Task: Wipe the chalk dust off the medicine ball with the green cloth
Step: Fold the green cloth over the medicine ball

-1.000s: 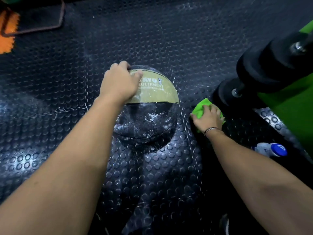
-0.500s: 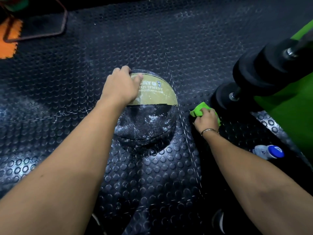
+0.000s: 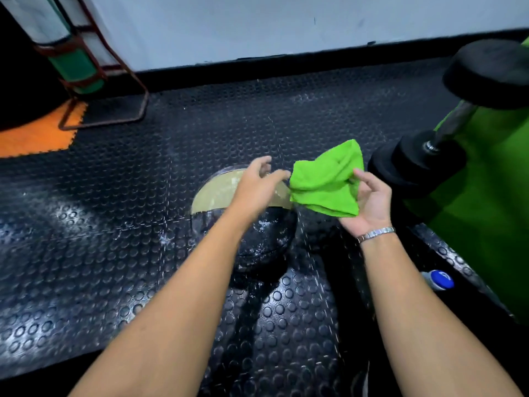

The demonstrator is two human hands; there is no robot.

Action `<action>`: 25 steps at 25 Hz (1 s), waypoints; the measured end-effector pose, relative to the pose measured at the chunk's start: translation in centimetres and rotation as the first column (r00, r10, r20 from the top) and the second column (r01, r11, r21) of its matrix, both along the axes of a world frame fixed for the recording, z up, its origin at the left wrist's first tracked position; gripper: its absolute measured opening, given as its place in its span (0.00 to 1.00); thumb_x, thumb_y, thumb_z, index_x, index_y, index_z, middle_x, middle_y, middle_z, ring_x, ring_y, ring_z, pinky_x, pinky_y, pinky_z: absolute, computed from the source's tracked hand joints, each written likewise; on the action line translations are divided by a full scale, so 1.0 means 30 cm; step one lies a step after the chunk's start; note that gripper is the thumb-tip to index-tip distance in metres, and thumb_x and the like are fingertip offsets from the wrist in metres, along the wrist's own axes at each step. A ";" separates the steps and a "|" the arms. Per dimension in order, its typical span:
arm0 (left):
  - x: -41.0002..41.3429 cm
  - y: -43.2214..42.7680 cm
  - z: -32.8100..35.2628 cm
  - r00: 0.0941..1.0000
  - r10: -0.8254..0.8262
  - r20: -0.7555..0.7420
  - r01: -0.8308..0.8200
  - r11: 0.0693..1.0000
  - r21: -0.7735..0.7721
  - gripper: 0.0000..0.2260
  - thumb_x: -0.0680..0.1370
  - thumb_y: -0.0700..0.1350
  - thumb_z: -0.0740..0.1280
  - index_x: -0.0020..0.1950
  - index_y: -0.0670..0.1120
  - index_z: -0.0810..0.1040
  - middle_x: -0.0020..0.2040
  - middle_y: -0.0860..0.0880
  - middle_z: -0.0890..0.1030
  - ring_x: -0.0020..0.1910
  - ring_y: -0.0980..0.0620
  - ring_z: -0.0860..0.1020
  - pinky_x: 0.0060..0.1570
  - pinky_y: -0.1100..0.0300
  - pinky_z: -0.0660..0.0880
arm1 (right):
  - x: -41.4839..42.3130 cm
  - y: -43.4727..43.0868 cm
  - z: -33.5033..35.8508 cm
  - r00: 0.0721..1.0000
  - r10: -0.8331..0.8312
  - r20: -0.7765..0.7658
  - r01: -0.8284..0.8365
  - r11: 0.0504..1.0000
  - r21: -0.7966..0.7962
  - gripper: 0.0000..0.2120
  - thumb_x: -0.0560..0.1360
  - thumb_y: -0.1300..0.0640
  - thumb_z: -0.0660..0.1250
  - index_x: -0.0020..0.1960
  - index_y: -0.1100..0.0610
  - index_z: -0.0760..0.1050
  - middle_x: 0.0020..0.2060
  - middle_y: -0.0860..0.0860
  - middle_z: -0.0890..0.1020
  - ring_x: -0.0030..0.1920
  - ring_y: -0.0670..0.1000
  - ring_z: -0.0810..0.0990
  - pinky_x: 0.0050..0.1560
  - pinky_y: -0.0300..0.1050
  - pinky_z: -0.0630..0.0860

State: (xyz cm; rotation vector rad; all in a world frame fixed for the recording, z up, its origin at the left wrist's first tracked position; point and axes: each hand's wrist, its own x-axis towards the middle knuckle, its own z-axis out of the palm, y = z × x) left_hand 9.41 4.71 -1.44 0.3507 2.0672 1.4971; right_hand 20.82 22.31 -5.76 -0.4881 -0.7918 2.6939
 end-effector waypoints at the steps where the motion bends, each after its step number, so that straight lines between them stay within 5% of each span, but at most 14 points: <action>1: 0.014 -0.001 0.006 0.977 -0.027 0.210 0.010 0.997 0.080 0.32 0.73 0.59 0.75 0.71 0.44 0.77 0.65 0.45 0.82 0.64 0.46 0.81 0.69 0.47 0.70 | 0.016 -0.022 0.018 0.998 0.037 -0.043 -0.037 0.999 0.003 0.27 0.64 0.58 0.74 0.63 0.59 0.76 0.61 0.60 0.79 0.62 0.63 0.78 0.66 0.65 0.72; 3: 0.045 -0.014 0.018 0.884 -0.117 0.452 0.051 0.987 0.155 0.28 0.70 0.64 0.74 0.60 0.46 0.81 0.55 0.46 0.85 0.56 0.45 0.84 0.66 0.43 0.75 | 0.032 -0.061 0.022 0.993 0.083 -0.080 -0.084 0.996 0.001 0.32 0.59 0.56 0.81 0.62 0.59 0.78 0.60 0.59 0.81 0.61 0.62 0.80 0.60 0.63 0.77; 7: 0.068 -0.021 0.004 0.841 -0.134 0.524 0.004 0.970 0.241 0.12 0.79 0.51 0.72 0.57 0.45 0.84 0.51 0.47 0.87 0.50 0.47 0.85 0.50 0.52 0.83 | 0.037 -0.118 0.013 0.982 0.153 -0.108 -0.157 0.987 -0.033 0.33 0.62 0.44 0.81 0.62 0.59 0.80 0.61 0.60 0.81 0.63 0.60 0.80 0.60 0.60 0.78; 11: 0.069 -0.052 -0.016 0.759 -0.155 0.633 0.052 0.982 0.179 0.24 0.75 0.59 0.73 0.66 0.46 0.83 0.63 0.42 0.86 0.61 0.39 0.84 0.59 0.37 0.81 | 0.026 -0.127 0.006 0.991 0.136 0.014 -0.136 0.990 0.044 0.19 0.72 0.54 0.72 0.61 0.59 0.79 0.55 0.58 0.84 0.57 0.58 0.83 0.55 0.57 0.81; 13: 0.061 -0.067 -0.050 0.746 -0.133 0.653 0.047 0.988 0.147 0.25 0.76 0.61 0.71 0.67 0.47 0.81 0.63 0.44 0.85 0.63 0.40 0.83 0.62 0.38 0.80 | 0.010 -0.123 0.012 0.988 0.116 0.102 -0.131 0.980 0.149 0.16 0.74 0.57 0.70 0.61 0.58 0.76 0.53 0.57 0.84 0.54 0.57 0.83 0.56 0.56 0.81; 15: 0.066 -0.057 -0.072 0.815 -0.015 0.580 -0.046 0.995 0.090 0.19 0.80 0.55 0.71 0.66 0.45 0.81 0.61 0.45 0.85 0.58 0.44 0.84 0.57 0.45 0.82 | -0.005 -0.122 0.018 0.978 0.079 0.194 -0.126 0.962 0.241 0.18 0.73 0.57 0.73 0.61 0.59 0.77 0.54 0.59 0.83 0.55 0.58 0.82 0.60 0.57 0.79; 17: 0.073 -0.035 -0.090 0.949 0.123 0.291 -0.122 0.992 -0.020 0.13 0.79 0.52 0.73 0.60 0.46 0.81 0.57 0.46 0.85 0.51 0.48 0.82 0.48 0.53 0.77 | -0.009 -0.121 0.018 0.964 0.065 0.260 -0.142 0.946 0.292 0.19 0.71 0.57 0.76 0.59 0.60 0.79 0.56 0.62 0.83 0.57 0.61 0.82 0.61 0.59 0.79; 20: 0.092 0.000 -0.066 0.992 0.091 -0.084 -0.089 0.995 0.035 0.09 0.76 0.51 0.77 0.45 0.48 0.82 0.42 0.53 0.83 0.40 0.54 0.78 0.43 0.58 0.74 | 0.011 -0.105 0.018 0.951 0.113 0.287 -0.212 0.917 0.339 0.21 0.68 0.65 0.76 0.60 0.62 0.77 0.53 0.61 0.83 0.53 0.60 0.83 0.59 0.59 0.79; 23: 0.099 0.021 -0.034 0.988 -0.039 -0.150 0.035 0.999 -0.029 0.10 0.71 0.45 0.82 0.41 0.47 0.82 0.30 0.58 0.77 0.30 0.57 0.72 0.34 0.63 0.69 | 0.025 -0.080 0.024 0.930 0.195 0.312 -0.313 0.867 0.389 0.27 0.66 0.78 0.67 0.64 0.64 0.75 0.52 0.62 0.81 0.52 0.61 0.82 0.58 0.60 0.78; 25: 0.081 0.028 -0.017 0.988 0.001 -0.154 -0.001 1.000 0.000 0.09 0.74 0.38 0.78 0.39 0.47 0.80 0.34 0.57 0.79 0.34 0.56 0.74 0.35 0.63 0.70 | 0.031 -0.054 0.036 0.910 0.189 0.370 -0.351 0.826 0.442 0.27 0.66 0.79 0.65 0.63 0.63 0.76 0.52 0.61 0.82 0.52 0.60 0.82 0.54 0.55 0.80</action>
